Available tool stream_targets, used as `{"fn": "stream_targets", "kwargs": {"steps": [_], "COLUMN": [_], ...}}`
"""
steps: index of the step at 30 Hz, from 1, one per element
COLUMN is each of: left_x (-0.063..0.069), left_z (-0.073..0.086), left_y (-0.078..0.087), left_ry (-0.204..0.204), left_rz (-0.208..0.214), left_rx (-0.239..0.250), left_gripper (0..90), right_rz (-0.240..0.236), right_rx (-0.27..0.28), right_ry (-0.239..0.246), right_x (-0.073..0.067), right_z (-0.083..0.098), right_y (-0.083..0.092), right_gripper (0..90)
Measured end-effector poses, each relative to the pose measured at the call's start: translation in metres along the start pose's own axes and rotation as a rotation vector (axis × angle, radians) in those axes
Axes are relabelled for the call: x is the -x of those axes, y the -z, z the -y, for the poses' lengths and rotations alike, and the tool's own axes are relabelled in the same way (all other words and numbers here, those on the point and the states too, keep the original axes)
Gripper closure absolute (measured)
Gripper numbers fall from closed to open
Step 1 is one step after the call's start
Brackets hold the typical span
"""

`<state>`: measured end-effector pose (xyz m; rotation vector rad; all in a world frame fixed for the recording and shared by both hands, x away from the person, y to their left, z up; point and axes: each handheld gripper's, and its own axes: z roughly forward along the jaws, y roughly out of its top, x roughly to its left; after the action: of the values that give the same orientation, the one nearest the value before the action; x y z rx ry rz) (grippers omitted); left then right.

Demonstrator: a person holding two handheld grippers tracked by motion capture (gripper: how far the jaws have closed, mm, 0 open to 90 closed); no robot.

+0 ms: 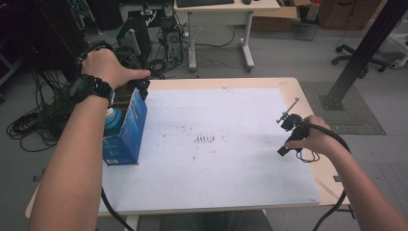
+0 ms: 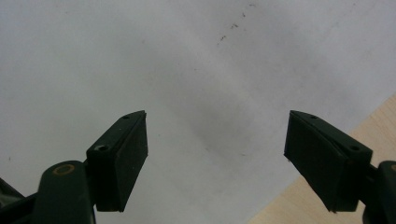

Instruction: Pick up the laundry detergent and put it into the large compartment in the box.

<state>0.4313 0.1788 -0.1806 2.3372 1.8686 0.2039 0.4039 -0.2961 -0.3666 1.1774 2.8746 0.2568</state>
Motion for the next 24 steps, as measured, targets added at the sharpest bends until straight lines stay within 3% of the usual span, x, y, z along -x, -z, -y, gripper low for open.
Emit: {"fn": "stream_targets", "kwargs": {"steps": [24], "left_x": [0.040], "left_z": [-0.011], "left_y": [-0.013], "left_ry": [-0.201], "left_rz": [0.039], "left_rx": [0.022], "left_gripper": [19.4], "right_rz": [-0.001], "right_rx": [0.001], "right_ry": [0.002], "right_x": [0.000], "right_z": [0.000], "right_y": [0.001], "right_gripper": [21.7]}}
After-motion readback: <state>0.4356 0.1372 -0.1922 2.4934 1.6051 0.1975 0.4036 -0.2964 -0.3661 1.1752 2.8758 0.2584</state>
